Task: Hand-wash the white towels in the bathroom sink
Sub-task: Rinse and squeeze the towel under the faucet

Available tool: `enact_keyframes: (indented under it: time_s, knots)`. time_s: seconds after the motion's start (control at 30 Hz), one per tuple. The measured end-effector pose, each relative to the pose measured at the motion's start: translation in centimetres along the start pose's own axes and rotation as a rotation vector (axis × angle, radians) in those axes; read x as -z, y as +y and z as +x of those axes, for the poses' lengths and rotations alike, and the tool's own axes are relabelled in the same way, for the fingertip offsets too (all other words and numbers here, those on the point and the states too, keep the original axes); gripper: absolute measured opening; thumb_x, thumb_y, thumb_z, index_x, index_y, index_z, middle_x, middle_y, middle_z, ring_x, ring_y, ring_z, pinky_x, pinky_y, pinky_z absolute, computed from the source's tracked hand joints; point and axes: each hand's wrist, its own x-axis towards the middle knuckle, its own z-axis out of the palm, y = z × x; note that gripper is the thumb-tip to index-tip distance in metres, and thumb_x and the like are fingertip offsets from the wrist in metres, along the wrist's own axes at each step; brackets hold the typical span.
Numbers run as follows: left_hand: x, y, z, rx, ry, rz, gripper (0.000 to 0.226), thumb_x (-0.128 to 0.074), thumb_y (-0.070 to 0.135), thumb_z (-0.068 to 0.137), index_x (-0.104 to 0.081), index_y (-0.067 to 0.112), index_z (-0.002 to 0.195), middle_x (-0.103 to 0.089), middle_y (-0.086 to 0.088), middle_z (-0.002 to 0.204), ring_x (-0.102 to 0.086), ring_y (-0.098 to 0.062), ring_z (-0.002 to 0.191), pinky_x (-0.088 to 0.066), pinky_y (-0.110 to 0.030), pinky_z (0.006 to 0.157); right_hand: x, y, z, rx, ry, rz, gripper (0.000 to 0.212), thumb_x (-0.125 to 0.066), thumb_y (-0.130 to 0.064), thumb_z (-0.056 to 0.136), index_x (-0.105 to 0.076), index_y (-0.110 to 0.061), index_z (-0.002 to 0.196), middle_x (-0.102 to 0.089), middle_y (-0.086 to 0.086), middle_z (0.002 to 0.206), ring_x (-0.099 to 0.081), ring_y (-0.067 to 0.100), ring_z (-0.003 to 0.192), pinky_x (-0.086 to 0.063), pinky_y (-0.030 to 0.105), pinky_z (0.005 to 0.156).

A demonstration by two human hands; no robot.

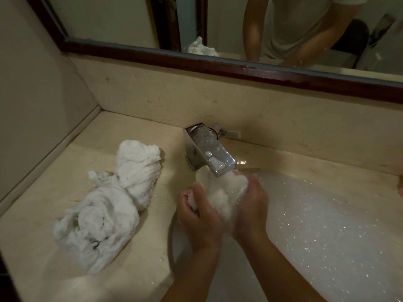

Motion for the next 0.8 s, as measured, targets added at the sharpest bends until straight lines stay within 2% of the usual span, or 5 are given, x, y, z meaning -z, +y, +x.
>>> enact_keyframes:
  time_s: [0.23, 0.37, 0.53, 0.67, 0.8]
  knots:
    - [-2.0, 0.8, -0.8, 0.015, -0.078, 0.003, 0.031, -0.045, 0.041, 0.095, -0.056, 0.021, 0.075, -0.055, 0.009, 0.067, -0.049, 0.001, 0.060, -0.039, -0.020, 0.059, 1.4, -1.1, 0.6, 0.001, 0.066, 0.079, 0.041, -0.044, -0.030, 0.110, -0.079, -0.014, 0.098, -0.079, 0.006, 0.083, -0.075, 0.021, 0.074, -0.057, 0.028, 0.061]
    - [-2.8, 0.9, 0.3, 0.056, -0.051, -0.002, 0.035, -0.042, 0.048, 0.097, -0.060, 0.024, 0.079, -0.064, 0.006, 0.075, -0.058, -0.001, 0.068, -0.045, -0.025, 0.067, 0.7, -1.4, 0.9, 0.005, 0.089, 0.103, 0.040, -0.045, -0.036, 0.111, -0.079, -0.013, 0.110, -0.081, 0.008, 0.096, -0.078, 0.028, 0.095, -0.061, 0.040, 0.083]
    - [-2.7, 1.1, 2.0, 0.029, 0.027, 0.014, 0.042, -0.042, 0.035, 0.111, -0.054, 0.019, 0.074, -0.059, 0.002, 0.069, -0.051, 0.000, 0.059, -0.043, -0.032, 0.063, -1.1, -2.0, 1.0, 0.004, 0.022, 0.081, 0.035, -0.045, -0.031, 0.111, -0.075, -0.019, 0.098, -0.079, -0.007, 0.080, -0.074, 0.006, 0.077, -0.054, 0.020, 0.062]
    - [-1.6, 1.6, 3.4, -0.013, 0.083, -0.010, 0.047, -0.039, 0.040, 0.105, -0.053, 0.005, 0.078, -0.052, 0.002, 0.066, -0.045, -0.002, 0.056, -0.039, -0.022, 0.059, -3.2, -1.3, 0.8, 0.004, 0.015, 0.056, 0.041, -0.048, -0.044, 0.107, -0.076, -0.018, 0.120, -0.077, 0.001, 0.121, -0.068, 0.019, 0.121, -0.052, 0.044, 0.109]
    - [-0.7, 1.5, 4.0, -0.034, 0.081, -0.027, 0.046, -0.040, 0.037, 0.105, -0.052, 0.003, 0.078, -0.048, 0.002, 0.065, -0.043, -0.001, 0.055, -0.037, -0.015, 0.056, -4.0, -0.3, 0.8, 0.004, -0.013, 0.025, 0.056, -0.044, -0.062, 0.091, -0.078, -0.022, 0.109, -0.078, -0.001, 0.112, -0.069, 0.024, 0.117, -0.051, 0.049, 0.109]
